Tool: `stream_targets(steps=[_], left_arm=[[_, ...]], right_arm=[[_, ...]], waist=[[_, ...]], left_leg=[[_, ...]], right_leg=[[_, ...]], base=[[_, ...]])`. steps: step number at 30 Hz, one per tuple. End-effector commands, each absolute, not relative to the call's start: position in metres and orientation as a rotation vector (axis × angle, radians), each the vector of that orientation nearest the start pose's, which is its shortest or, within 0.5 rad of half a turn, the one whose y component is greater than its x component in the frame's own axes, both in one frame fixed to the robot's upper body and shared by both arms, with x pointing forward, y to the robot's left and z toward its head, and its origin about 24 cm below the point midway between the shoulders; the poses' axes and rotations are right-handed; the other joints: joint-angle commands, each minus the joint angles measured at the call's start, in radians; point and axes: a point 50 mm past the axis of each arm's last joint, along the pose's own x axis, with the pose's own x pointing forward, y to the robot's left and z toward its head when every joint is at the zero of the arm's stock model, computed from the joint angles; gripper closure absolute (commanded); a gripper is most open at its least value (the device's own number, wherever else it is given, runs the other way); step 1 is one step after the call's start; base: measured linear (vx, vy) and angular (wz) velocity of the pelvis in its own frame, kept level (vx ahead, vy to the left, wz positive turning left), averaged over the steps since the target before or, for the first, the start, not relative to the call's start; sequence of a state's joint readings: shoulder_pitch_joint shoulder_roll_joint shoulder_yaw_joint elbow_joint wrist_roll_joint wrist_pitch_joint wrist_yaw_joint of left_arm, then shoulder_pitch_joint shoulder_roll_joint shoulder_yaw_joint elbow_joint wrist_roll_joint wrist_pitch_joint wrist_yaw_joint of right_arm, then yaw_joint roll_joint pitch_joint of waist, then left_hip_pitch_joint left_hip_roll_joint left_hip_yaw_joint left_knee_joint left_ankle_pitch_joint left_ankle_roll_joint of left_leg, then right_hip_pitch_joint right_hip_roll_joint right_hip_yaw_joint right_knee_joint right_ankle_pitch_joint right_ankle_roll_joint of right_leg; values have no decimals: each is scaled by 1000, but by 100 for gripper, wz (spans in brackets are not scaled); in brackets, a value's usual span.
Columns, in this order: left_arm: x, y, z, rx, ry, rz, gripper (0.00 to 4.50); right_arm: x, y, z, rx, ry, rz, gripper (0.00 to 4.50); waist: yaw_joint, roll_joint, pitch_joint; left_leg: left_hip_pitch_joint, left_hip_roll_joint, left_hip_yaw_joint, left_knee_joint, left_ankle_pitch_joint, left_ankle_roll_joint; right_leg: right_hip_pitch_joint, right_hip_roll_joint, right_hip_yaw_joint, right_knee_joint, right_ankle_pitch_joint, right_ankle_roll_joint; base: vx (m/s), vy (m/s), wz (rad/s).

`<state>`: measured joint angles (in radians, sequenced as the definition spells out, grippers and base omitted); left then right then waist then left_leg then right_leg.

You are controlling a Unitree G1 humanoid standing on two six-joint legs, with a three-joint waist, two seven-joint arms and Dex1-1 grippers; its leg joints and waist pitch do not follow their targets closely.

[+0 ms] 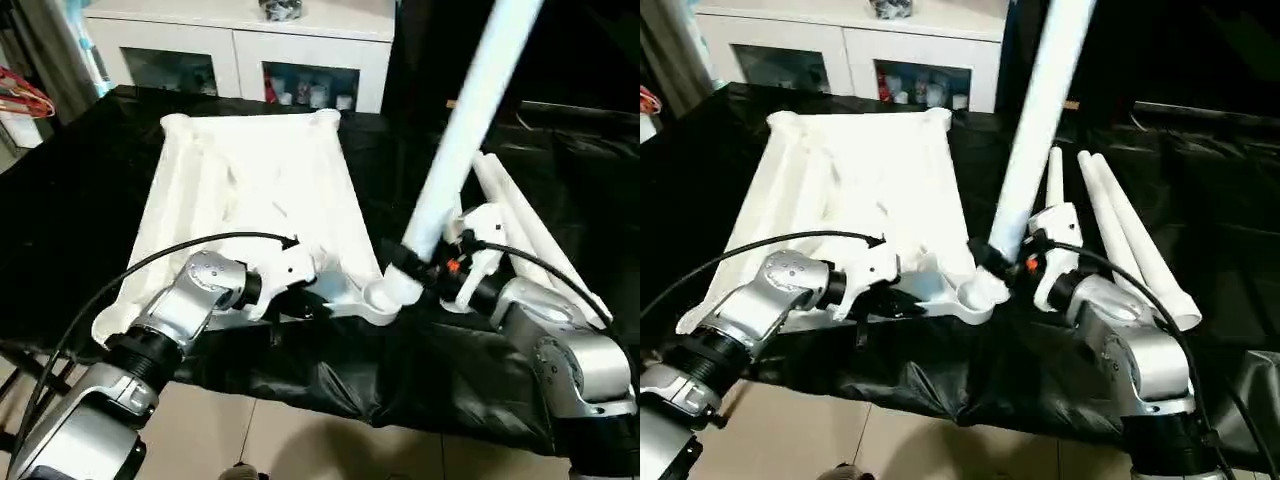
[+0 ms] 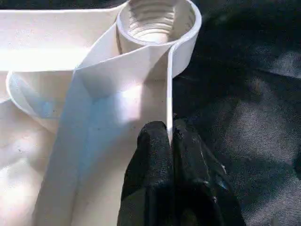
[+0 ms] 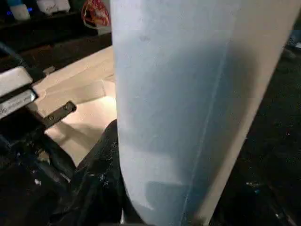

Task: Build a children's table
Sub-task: Insert table leg to table base

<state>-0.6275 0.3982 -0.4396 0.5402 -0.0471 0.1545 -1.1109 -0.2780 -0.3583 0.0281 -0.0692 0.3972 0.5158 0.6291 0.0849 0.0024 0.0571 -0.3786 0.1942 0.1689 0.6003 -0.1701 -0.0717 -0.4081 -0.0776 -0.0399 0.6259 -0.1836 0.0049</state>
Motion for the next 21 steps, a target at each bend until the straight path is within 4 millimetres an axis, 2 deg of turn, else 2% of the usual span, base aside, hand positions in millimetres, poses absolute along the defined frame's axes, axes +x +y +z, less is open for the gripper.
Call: stream_targets(steps=[1,2,5,10,21], left_arm=[[318,113,59,418,448,-1313,450],[317,110,59,411,432,-1309,450],[313,102,59,401,413,-1319,450],[312,93,55,365,416,-1265,450],[309,90,56,359,429,-1274,450]], right_arm=[[289,-152,94,45,211,783,261],[289,-152,91,38,221,785,261],[292,-152,87,35,233,784,261],[301,-149,82,42,253,770,261],[312,-145,75,50,272,776,262]], waist=[[3,-3,-69],[4,-1,-70],[4,-5,-69],[4,-11,-70],[0,-12,-70]], left_leg=[[14,23,-1,-74,-235,-15],[15,24,-2,-74,-234,-16],[12,24,-1,-73,-226,-10],[11,22,0,-72,-210,-2],[10,22,1,-72,-202,5]], right_leg=[[52,-54,35,-77,-193,-205],[51,-55,35,-78,-200,-206],[52,-53,35,-76,-182,-211],[52,-53,35,-78,-208,-200],[51,-52,34,-79,-213,-194]], base=[[0,0,0],[0,0,0],[0,0,0],[0,0,0],[0,0,0]])
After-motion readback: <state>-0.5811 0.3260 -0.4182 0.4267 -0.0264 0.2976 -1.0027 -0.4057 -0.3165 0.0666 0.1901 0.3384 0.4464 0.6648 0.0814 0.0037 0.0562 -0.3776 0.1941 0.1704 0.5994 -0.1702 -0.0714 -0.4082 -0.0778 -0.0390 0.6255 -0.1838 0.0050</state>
